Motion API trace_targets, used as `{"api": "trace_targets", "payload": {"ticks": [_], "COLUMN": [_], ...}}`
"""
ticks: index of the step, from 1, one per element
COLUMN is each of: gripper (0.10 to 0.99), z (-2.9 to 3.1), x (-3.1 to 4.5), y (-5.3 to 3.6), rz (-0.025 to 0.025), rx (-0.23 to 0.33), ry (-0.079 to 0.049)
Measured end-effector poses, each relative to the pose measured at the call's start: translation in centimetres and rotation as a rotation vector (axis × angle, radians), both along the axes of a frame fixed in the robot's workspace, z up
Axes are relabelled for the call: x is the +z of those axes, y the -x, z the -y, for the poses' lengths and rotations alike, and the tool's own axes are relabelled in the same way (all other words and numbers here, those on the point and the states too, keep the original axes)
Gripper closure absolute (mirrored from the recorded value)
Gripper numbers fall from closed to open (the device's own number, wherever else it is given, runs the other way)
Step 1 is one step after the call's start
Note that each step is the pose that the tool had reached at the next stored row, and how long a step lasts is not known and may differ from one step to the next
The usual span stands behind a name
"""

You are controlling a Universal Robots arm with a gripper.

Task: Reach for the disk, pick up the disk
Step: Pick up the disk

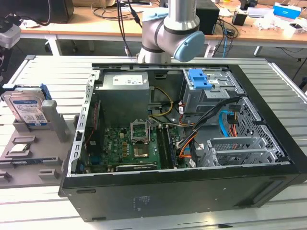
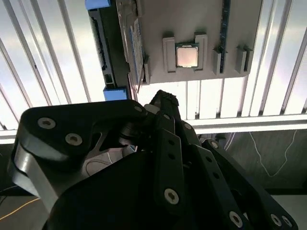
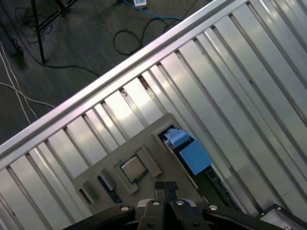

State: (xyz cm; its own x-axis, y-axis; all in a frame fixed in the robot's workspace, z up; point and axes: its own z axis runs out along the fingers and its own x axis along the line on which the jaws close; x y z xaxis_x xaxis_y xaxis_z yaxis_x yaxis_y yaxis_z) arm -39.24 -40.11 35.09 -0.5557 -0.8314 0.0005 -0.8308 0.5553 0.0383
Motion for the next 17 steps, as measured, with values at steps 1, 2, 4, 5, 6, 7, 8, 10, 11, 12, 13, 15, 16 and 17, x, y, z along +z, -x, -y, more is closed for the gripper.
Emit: {"api": "trace_targets", "payload": {"ticks": [1,2,4,5,6,7,8,10,11,12,13,15,16,17], "gripper": [0.98,0.98,0.98,0.98,0.98,0.98,0.98,0.98,0.98,0.98,0.98,0.98,0.98,0.98], "z": [0.0,0.0,0.0,0.0,0.0,0.0,0.0,0.0,0.0,0.0,0.0,0.0,0.0,0.0], "x": [0.0,0.0,0.0,0.0,0.0,0.0,0.0,0.0,0.0,0.0,0.0,0.0,0.0,0.0], "y": [0.0,0.0,0.0,0.0,0.0,0.0,0.0,0.0,0.0,0.0,0.0,0.0,0.0,0.0], "rz": [0.0001,0.0001,0.0001,0.0,0.0,0.0,0.0001,0.0,0.0001,0.0,0.0001,0.0,0.0,0.0001], "rx": [0.009,0.021,0.041,0.056,0.078,0.09,0.102,0.126,0.135,0.145,0.156,0.174,0.184,0.192], "ry": [0.0,0.0,0.0,0.0,0.0,0.0,0.0,0.0,0.0,0.0,0.0,0.0,0.0,0.0]}}
